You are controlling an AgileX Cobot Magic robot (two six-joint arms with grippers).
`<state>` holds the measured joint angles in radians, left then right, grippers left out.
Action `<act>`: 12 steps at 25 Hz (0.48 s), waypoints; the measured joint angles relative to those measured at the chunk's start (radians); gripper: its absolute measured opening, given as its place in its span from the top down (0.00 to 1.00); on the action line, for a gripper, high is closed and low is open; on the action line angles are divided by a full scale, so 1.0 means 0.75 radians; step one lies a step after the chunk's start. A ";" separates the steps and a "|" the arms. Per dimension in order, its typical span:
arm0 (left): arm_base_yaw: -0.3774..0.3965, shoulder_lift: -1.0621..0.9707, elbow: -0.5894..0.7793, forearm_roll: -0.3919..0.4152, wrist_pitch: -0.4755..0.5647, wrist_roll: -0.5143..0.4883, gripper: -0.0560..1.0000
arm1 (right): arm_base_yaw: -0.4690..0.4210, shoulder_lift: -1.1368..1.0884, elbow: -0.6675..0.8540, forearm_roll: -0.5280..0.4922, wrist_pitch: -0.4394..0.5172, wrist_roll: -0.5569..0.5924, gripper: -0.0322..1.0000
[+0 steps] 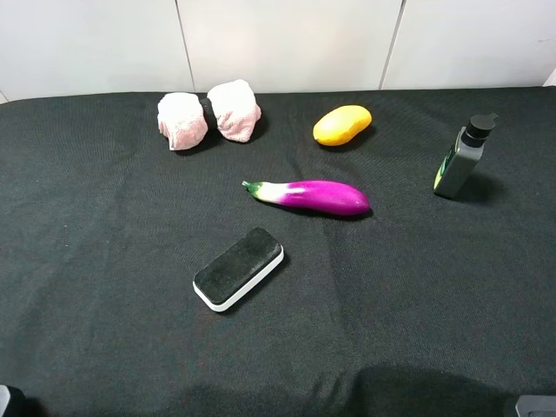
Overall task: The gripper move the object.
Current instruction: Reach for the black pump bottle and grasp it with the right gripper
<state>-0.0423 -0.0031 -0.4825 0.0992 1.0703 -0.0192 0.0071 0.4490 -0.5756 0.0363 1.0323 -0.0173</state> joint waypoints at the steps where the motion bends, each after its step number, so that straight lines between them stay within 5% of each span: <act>1: 0.000 0.000 0.000 0.000 0.000 0.000 0.28 | 0.000 0.048 -0.022 0.000 -0.002 0.006 0.30; 12: 0.000 0.000 0.000 0.000 0.000 0.000 0.28 | 0.000 0.507 -0.292 -0.031 0.022 0.160 0.30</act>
<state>-0.0423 -0.0031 -0.4825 0.0992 1.0703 -0.0192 0.0071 0.8291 -0.7944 0.0129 1.0490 0.1027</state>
